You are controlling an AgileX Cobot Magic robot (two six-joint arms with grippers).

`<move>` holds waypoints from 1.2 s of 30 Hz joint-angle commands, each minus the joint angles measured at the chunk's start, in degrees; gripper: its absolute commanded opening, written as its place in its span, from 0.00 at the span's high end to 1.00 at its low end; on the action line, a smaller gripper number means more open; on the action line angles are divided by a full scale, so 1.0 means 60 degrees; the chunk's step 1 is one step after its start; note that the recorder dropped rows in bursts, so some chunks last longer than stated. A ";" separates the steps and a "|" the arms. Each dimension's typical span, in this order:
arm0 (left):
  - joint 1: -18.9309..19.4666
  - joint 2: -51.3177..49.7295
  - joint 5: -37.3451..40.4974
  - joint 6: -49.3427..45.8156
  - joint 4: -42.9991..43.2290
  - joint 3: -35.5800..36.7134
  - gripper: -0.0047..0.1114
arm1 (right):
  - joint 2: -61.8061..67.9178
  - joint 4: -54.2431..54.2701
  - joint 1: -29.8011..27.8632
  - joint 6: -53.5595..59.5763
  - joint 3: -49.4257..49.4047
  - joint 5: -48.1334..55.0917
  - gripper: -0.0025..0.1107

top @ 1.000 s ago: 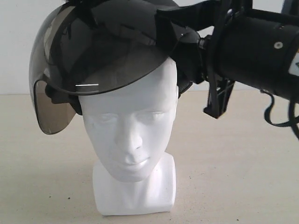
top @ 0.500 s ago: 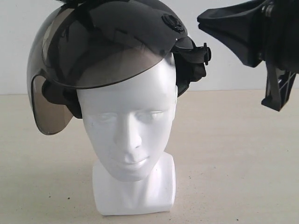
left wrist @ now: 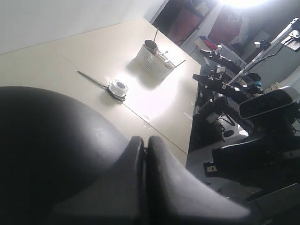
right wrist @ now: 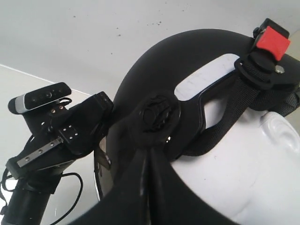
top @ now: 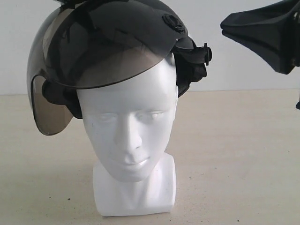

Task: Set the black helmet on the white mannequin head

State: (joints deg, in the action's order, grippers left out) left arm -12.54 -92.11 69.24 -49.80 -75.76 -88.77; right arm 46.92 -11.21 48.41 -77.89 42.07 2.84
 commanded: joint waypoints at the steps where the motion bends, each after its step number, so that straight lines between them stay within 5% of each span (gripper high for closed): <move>1: -0.0033 0.0368 0.0121 0.0230 0.0871 0.0249 0.92 | -0.0109 -0.0103 -0.0072 0.0254 0.0036 0.0073 0.98; 13: -0.0072 0.1676 0.0121 -0.0252 0.0462 0.2179 0.92 | -0.0109 -0.0103 -0.0088 0.0254 0.0036 0.0073 0.98; 23: -0.1559 0.1763 0.0121 -0.0361 0.0499 0.2308 0.92 | -0.0109 -0.0103 -0.0088 0.0254 0.0036 -0.0164 0.98; 36: -0.2564 0.1627 0.0121 -0.0277 0.0396 0.2308 0.92 | -0.0109 -0.0103 -0.0088 0.0358 0.0036 -0.0593 0.98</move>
State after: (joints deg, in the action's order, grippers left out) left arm -26.72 -80.36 68.82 -53.81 -75.32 -76.07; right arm 46.62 -11.32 48.12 -76.88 42.07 0.95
